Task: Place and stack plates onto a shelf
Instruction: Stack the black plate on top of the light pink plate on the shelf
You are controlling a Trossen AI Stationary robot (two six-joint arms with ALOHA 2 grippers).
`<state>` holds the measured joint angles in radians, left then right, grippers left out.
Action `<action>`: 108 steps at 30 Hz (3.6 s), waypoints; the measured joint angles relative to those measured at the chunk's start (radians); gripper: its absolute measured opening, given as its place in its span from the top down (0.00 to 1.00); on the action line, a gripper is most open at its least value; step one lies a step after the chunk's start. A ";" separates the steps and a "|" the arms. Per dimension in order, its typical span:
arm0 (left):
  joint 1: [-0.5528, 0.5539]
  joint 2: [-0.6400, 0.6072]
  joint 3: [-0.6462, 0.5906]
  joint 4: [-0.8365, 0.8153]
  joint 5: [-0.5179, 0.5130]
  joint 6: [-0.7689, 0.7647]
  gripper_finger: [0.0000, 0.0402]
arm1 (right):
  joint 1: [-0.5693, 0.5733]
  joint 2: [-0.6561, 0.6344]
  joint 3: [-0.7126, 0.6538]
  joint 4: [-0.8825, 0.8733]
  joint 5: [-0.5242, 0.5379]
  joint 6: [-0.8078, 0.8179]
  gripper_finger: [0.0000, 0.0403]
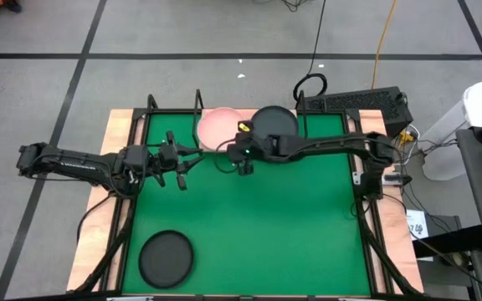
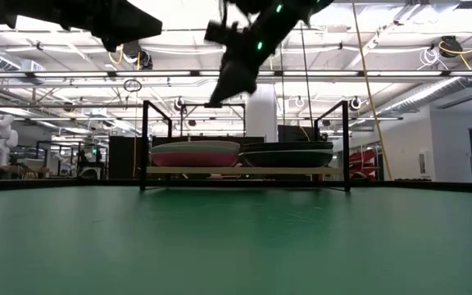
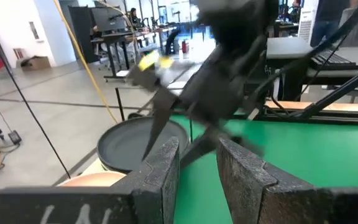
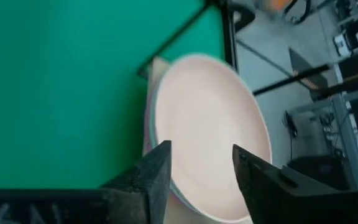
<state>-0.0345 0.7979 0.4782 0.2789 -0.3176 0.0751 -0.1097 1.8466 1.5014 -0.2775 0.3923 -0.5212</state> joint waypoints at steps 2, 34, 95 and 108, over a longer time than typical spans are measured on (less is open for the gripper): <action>0.000 0.000 0.000 -0.021 0.001 -0.011 0.72 | 0.025 -0.051 -0.025 0.001 0.000 0.023 0.60; -0.084 0.352 0.254 -0.893 0.662 -0.569 0.72 | 0.331 -0.840 -0.880 0.796 0.004 0.064 0.59; 0.414 0.617 1.039 -1.309 0.396 0.168 0.97 | 0.334 -0.841 -0.881 0.749 0.003 0.094 0.59; 0.849 0.970 1.329 -1.298 0.595 0.283 0.97 | 0.333 -0.840 -0.881 0.744 0.004 0.085 0.59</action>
<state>0.8144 1.7682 1.8070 -1.0191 0.2775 0.3579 0.2237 1.0063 0.6209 0.4664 0.3962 -0.4366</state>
